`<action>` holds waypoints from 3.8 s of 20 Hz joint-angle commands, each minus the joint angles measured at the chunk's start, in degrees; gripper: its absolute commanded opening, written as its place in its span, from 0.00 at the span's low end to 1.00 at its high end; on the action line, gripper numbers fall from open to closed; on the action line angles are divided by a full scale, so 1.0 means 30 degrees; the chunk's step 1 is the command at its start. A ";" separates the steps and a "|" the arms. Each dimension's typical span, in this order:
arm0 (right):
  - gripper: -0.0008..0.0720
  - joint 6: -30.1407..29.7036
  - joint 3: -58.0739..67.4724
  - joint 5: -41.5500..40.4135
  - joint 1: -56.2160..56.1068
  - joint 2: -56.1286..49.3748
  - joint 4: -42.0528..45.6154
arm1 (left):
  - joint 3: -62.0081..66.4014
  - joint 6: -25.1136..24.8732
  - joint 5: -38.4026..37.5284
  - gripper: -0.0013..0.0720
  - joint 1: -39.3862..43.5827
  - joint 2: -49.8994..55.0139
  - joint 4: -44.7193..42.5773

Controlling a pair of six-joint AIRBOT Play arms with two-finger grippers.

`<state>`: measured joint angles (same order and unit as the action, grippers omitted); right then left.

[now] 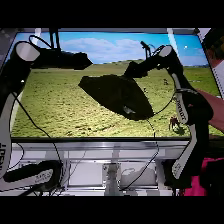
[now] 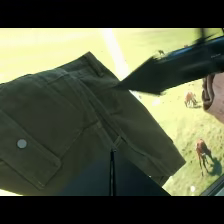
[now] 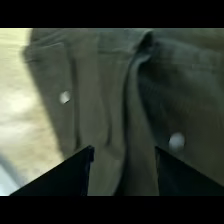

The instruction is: Fold the clothes and pants, and hang the long-sleeved shirts on hangers.

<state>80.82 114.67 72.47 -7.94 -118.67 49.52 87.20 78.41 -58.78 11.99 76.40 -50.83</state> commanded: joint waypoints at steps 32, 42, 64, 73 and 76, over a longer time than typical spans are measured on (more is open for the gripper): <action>0.03 -0.0080 0.0342 0.3191 -0.8320 0.1515 -0.4903 | 0.0022 0.3723 0.1180 0.04 -0.6368 -0.1559 -0.6900; 0.63 0.1770 0.0350 0.3679 -1.4316 0.1792 0.2004 | 0.0015 0.3723 0.1231 0.04 -0.6331 -0.1559 -0.6339; 0.10 -0.2681 -0.6098 0.5486 0.3410 0.3461 -0.4466 | -1.0353 -0.5697 -0.4320 0.64 -0.6433 -0.0364 -0.3126; 0.48 -0.2098 -0.6098 0.5479 0.4000 0.3461 -0.1115 | -1.0360 -0.4677 -0.4626 0.64 -0.6331 0.1967 -0.4087; 0.48 -0.2106 -0.6098 0.5304 0.4000 0.3461 0.0146 | -1.0367 -0.3905 -0.5085 0.64 -0.6331 0.2958 -0.4517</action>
<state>74.22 96.42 88.64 3.86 -108.33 46.26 56.14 64.71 -72.73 -7.03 82.56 -63.26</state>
